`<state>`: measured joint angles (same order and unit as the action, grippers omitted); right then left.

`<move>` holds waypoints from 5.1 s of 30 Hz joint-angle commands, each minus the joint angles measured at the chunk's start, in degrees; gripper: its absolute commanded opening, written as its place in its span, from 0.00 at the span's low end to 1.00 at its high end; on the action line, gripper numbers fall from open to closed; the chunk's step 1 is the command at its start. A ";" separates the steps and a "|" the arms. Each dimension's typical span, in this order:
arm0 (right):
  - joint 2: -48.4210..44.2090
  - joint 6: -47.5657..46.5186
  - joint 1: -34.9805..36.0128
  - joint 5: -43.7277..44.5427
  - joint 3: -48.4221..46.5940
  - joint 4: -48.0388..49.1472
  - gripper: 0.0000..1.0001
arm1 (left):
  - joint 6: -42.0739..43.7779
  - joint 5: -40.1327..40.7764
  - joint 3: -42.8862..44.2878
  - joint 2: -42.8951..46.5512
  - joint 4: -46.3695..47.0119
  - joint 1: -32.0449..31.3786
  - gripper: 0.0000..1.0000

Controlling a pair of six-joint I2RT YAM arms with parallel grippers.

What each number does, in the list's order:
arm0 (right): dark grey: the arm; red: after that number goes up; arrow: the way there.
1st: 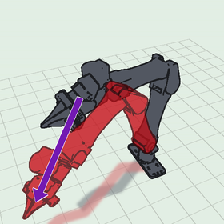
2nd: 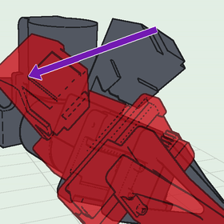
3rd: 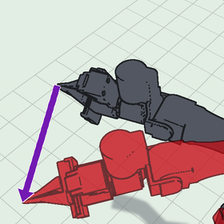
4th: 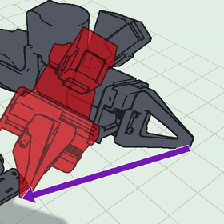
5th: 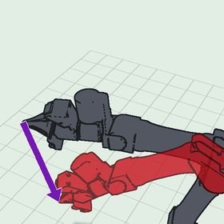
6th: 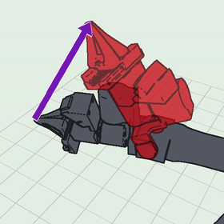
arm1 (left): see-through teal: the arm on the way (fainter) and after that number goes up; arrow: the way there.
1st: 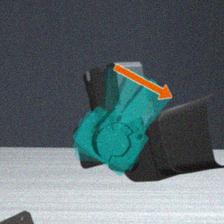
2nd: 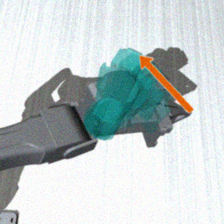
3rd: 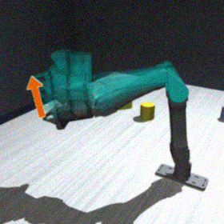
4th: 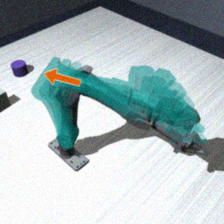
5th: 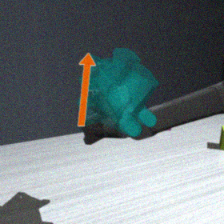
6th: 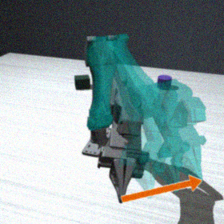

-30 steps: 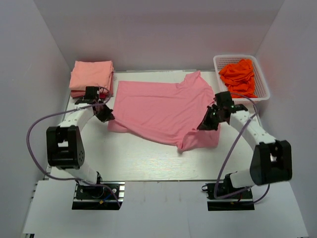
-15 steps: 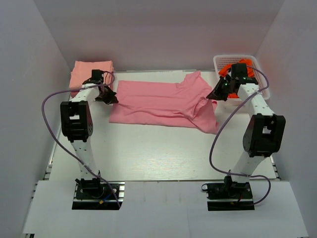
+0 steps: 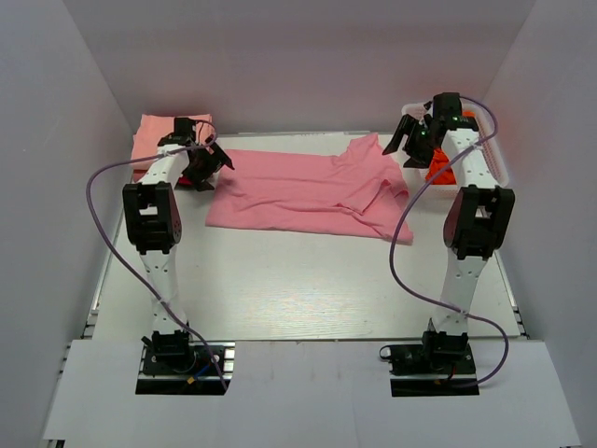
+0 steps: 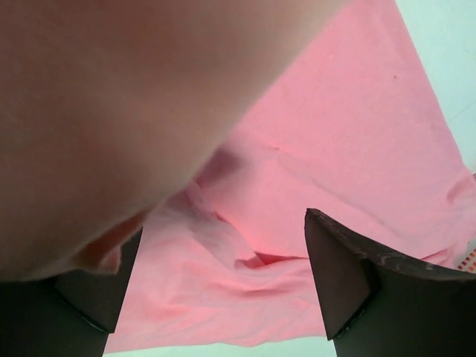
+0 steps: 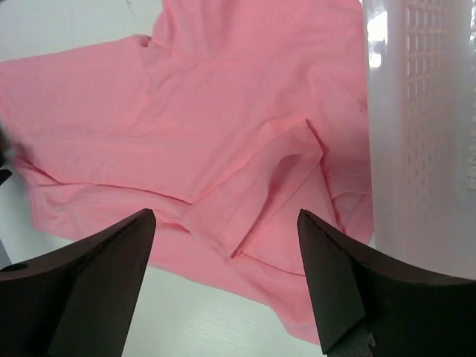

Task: Fold and stack the t-shirts
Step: Grap the side of the flattened tshirt closest away from the robot with both arms, then fold the flattened tshirt in 1/3 of the way

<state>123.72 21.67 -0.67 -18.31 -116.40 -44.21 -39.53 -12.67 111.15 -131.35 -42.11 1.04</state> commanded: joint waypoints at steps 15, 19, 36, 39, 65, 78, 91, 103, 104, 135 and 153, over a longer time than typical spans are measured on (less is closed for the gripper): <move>-27.48 -6.38 5.15 28.31 44.15 7.44 0.74 | 7.10 -2.81 -25.71 18.85 3.61 -4.64 1.00; -21.09 -7.00 4.71 31.04 44.16 7.12 0.64 | 6.48 0.62 -26.25 16.57 2.91 -4.64 1.00; -19.73 3.11 1.29 31.93 55.29 1.76 0.00 | 9.90 9.50 -37.57 19.19 -3.86 -3.50 1.00; -24.57 5.31 1.37 33.23 63.36 -2.70 0.00 | 9.91 11.42 -44.95 25.58 -7.19 -3.50 1.00; -44.53 2.76 12.53 0.66 64.61 8.15 0.90 | 12.99 6.97 -18.27 31.25 -13.62 -3.67 1.00; -33.72 6.01 16.13 -2.97 66.66 23.37 0.90 | 12.99 7.04 -17.73 29.83 -12.47 -3.67 1.00; -16.68 -1.35 15.70 12.37 33.65 1.66 0.90 | 12.46 6.43 -13.34 27.81 -11.85 -3.67 1.00; -20.79 -2.59 15.52 27.19 28.67 -13.98 0.90 | 14.04 4.14 -6.65 20.26 -12.56 -4.29 1.00; -23.50 -2.77 15.69 23.18 33.12 -12.85 0.90 | 14.04 3.44 -6.65 20.26 -11.86 -4.29 1.00; -10.36 3.82 15.61 9.49 29.40 22.09 0.90 | 15.09 0.27 -8.94 19.91 -6.67 -4.29 1.00; 11.80 -3.04 13.06 42.55 -8.14 4.73 0.90 | 19.66 8.10 10.14 -2.68 -4.23 -7.72 0.92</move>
<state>133.45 19.68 13.50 17.65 -121.89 -38.17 -20.93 -6.94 118.74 -135.90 -48.84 -6.26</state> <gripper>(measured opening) 0.896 0.926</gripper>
